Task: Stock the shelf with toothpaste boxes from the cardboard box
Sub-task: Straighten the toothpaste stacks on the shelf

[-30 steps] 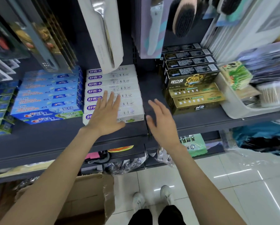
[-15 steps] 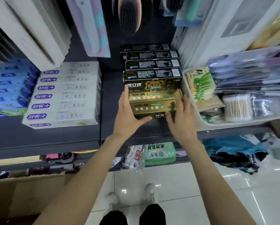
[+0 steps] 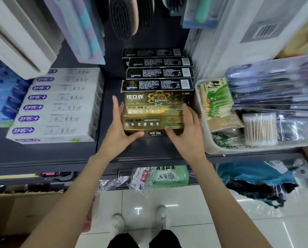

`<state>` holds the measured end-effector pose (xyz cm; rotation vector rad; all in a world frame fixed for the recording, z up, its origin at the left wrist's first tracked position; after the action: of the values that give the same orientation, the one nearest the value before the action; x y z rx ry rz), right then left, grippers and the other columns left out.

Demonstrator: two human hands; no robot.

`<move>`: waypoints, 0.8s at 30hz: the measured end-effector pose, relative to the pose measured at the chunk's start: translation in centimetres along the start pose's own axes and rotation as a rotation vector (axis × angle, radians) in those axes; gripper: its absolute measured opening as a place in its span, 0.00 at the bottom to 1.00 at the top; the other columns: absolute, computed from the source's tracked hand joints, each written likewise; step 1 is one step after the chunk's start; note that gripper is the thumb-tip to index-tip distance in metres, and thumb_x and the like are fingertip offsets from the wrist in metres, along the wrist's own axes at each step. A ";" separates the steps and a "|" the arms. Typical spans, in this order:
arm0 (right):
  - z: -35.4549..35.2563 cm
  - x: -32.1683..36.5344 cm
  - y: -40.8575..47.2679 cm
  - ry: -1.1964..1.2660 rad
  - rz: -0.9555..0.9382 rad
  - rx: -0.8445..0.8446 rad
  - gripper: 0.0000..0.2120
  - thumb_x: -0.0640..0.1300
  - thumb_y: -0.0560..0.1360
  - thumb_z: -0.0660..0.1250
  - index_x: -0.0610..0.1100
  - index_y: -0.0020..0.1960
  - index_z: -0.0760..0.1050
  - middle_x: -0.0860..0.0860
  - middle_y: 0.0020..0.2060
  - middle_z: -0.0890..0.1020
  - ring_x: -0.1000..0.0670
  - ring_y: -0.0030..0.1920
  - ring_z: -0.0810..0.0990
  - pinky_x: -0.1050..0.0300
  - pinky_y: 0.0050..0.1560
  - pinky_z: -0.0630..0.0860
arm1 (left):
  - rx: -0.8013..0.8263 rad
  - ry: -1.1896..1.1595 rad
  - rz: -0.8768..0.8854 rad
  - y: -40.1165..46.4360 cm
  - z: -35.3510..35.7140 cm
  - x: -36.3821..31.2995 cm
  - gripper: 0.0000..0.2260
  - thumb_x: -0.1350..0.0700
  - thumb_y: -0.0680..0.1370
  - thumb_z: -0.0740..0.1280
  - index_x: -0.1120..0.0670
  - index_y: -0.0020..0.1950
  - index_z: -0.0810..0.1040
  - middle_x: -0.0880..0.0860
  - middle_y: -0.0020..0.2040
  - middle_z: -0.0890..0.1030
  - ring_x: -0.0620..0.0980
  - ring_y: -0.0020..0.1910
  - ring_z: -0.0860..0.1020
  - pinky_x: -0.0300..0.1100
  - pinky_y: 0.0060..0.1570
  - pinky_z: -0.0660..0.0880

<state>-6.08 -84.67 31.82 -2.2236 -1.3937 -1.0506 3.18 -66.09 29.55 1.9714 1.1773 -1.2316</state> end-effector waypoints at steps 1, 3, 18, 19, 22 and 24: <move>-0.1 0.1 0.1 0.034 0.016 0.011 0.37 0.50 0.74 0.68 0.42 0.76 0.54 0.44 0.72 0.63 0.47 0.72 0.61 0.61 0.68 0.58 | 0.006 -0.021 -0.002 0.1 -0.2 0.1 0.57 0.55 0.68 0.76 0.42 0.73 0.29 0.50 0.78 0.54 0.41 0.76 0.55 0.50 0.74 0.56; -0.1 0.4 0.7 0.100 0.059 0.026 0.40 0.56 0.77 0.63 0.44 0.78 0.45 0.46 0.76 0.56 0.50 0.74 0.55 0.67 0.65 0.51 | 0.054 -0.066 0.019 0.3 -0.4 -0.2 0.58 0.49 0.66 0.78 0.40 0.73 0.30 0.50 0.78 0.53 0.43 0.76 0.55 0.53 0.74 0.57; 1.2 1.8 3.9 0.481 0.161 0.036 0.37 0.61 0.76 0.61 0.56 0.77 0.44 0.53 0.75 0.61 0.57 0.73 0.59 0.57 0.72 0.58 | -0.135 -0.355 -0.057 3.1 -1.4 -2.8 0.30 0.40 0.75 0.64 0.33 0.73 0.52 0.39 0.75 0.60 0.38 0.72 0.61 0.50 0.73 0.59; 1.4 2.0 3.9 0.491 0.155 0.043 0.38 0.61 0.76 0.61 0.55 0.77 0.44 0.53 0.75 0.61 0.56 0.73 0.59 0.55 0.73 0.57 | -0.136 -0.363 -0.056 3.2 -1.6 -2.6 0.31 0.39 0.73 0.65 0.31 0.72 0.53 0.41 0.76 0.59 0.41 0.73 0.60 0.52 0.73 0.58; 1.2 2.4 3.8 0.480 0.152 0.057 0.38 0.60 0.77 0.60 0.54 0.77 0.41 0.53 0.77 0.56 0.54 0.76 0.54 0.50 0.76 0.54 | -0.119 -0.350 -0.042 3.3 -1.7 -2.4 0.31 0.39 0.72 0.65 0.28 0.69 0.53 0.43 0.76 0.58 0.42 0.74 0.59 0.54 0.73 0.59; 0.3 2.7 3.6 0.390 0.106 0.043 0.38 0.54 0.79 0.61 0.49 0.78 0.40 0.53 0.77 0.52 0.55 0.76 0.51 0.56 0.76 0.51 | -0.138 -0.326 -0.032 3.3 -1.5 -2.4 0.32 0.42 0.73 0.66 0.31 0.71 0.52 0.43 0.75 0.60 0.41 0.73 0.61 0.53 0.73 0.59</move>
<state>-2.17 -84.49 33.96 -1.9055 -1.1067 -1.3148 6.25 -67.44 32.38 1.5860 1.0976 -1.3858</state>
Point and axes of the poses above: each hand's wrist, its own y-axis towards the middle knuckle, its own z-axis out of the palm, x = y × z, the point moved 2 cm from there along y, towards the middle knuckle
